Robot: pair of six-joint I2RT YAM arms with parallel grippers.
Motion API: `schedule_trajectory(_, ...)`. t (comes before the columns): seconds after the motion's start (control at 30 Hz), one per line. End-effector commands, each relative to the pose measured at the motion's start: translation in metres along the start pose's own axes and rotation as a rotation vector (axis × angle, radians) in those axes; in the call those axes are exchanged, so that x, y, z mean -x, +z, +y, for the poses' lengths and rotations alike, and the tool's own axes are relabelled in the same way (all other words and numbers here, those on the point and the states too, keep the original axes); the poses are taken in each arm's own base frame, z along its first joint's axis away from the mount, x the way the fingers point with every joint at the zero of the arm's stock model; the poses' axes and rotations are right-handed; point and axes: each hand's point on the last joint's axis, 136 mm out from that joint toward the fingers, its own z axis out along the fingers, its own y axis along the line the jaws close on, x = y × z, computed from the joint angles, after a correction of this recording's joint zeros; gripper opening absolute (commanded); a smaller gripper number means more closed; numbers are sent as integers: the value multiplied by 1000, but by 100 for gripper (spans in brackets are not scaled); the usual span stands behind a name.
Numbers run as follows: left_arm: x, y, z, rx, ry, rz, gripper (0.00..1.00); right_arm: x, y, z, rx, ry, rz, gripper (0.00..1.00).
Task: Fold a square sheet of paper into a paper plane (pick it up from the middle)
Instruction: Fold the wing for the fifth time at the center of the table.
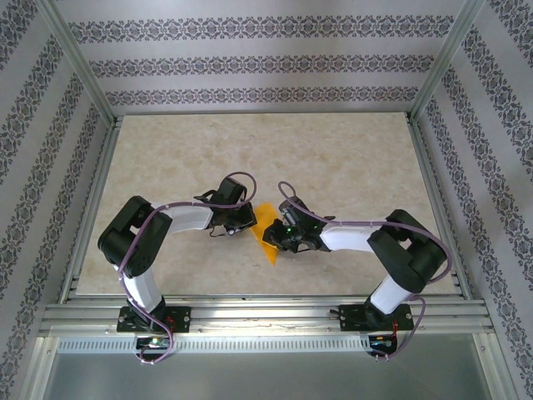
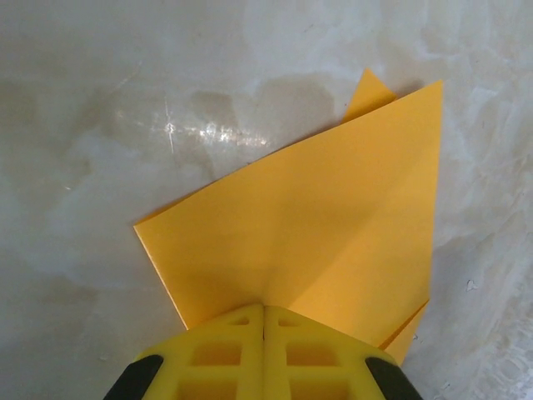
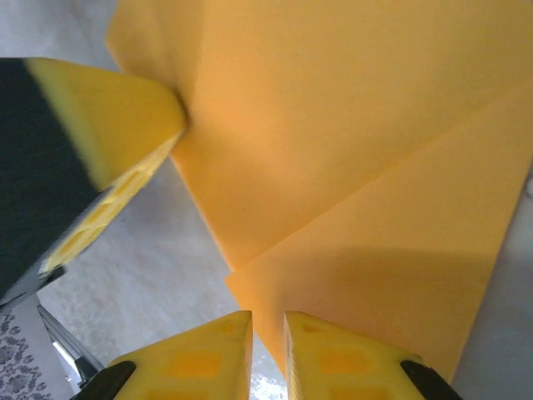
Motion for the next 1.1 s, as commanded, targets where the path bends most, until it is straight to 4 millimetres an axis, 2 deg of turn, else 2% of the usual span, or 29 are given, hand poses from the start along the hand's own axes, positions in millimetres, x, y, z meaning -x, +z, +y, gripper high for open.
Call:
schedule_trajectory(0.0, -12, 10, 23, 71, -20, 19, 3, 12, -18, -10, -30, -36, -60, 21)
schedule_trajectory(0.17, -11, 8, 24, 72, -10, 14, 3, 32, -40, -30, -39, -9, -97, 25)
schedule_trajectory(0.33, -10, 7, 20, 61, 9, 16, 2, 44, -46, -46, -33, 44, -94, 26)
schedule_trajectory(0.57, -10, 6, 14, 43, 19, 21, 2, 47, -37, -32, 20, 19, -16, 27)
schedule_trajectory(0.8, -11, 6, 13, 40, 26, 28, 2, 49, -32, -29, 20, 9, 1, 27)
schedule_trajectory(0.97, -11, 5, 12, 39, 30, 30, 1, 49, -31, -37, -30, 28, -2, 26)
schedule_trajectory(1.07, -10, 5, 10, 35, 33, 31, 1, 47, -27, -35, -23, 31, 15, 25)
